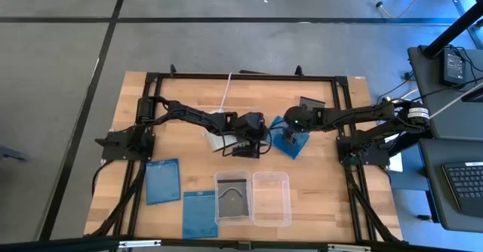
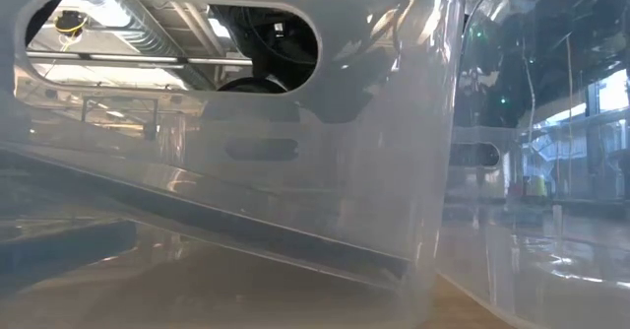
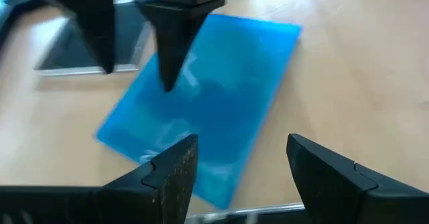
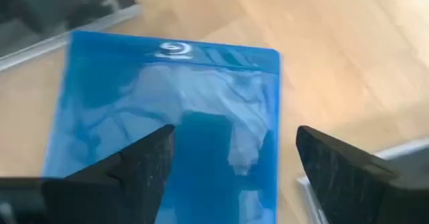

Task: Pick & place jewel cases by type
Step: Put the top right blue cd case into the right transparent bin

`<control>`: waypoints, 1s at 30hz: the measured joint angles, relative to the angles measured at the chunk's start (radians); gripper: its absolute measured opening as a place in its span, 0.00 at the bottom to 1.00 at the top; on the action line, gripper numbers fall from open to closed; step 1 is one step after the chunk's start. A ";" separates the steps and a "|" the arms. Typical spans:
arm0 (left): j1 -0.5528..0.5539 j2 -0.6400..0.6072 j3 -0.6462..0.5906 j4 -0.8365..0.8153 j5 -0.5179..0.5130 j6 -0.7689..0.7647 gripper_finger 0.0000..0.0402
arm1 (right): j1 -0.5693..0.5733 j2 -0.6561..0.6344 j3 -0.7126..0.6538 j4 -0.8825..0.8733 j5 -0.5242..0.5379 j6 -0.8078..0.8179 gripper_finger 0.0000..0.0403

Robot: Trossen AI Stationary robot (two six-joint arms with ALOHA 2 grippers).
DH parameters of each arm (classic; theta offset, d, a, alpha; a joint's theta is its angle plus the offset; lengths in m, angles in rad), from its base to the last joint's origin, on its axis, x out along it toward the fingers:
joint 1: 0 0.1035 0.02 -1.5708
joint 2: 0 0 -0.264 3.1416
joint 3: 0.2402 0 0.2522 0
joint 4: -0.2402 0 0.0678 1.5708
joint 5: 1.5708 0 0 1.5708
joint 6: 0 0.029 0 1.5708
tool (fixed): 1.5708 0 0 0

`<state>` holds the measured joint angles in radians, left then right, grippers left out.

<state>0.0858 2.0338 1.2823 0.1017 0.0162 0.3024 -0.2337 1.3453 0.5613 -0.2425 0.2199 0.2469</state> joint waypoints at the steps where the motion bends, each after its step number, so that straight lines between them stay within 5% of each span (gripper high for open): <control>1: -0.002 0.000 0.000 0.000 -0.024 0.019 0.56 | 0.000 0.000 0.000 -0.012 0.000 0.005 0.79; 7: -0.017 0.013 0.000 0.023 -0.066 0.085 0.55 | -0.083 0.000 0.000 -0.006 -0.277 0.112 0.79; 15: -0.038 0.085 -0.001 0.109 -0.103 0.157 0.55 | -0.224 0.000 0.000 0.014 -0.306 0.061 0.79; 20: -0.038 0.099 0.000 0.134 -0.129 0.188 0.55 | -0.317 0.009 0.000 0.024 -0.451 0.028 0.79; 30: -0.038 0.125 -0.001 0.153 -0.151 0.263 0.55 | -0.391 0.097 0.000 0.065 -0.559 0.013 0.79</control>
<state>0.0475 2.1592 1.2809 0.2546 -0.1344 0.5652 -0.6250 1.4419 0.5613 -0.1772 -0.3396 0.2598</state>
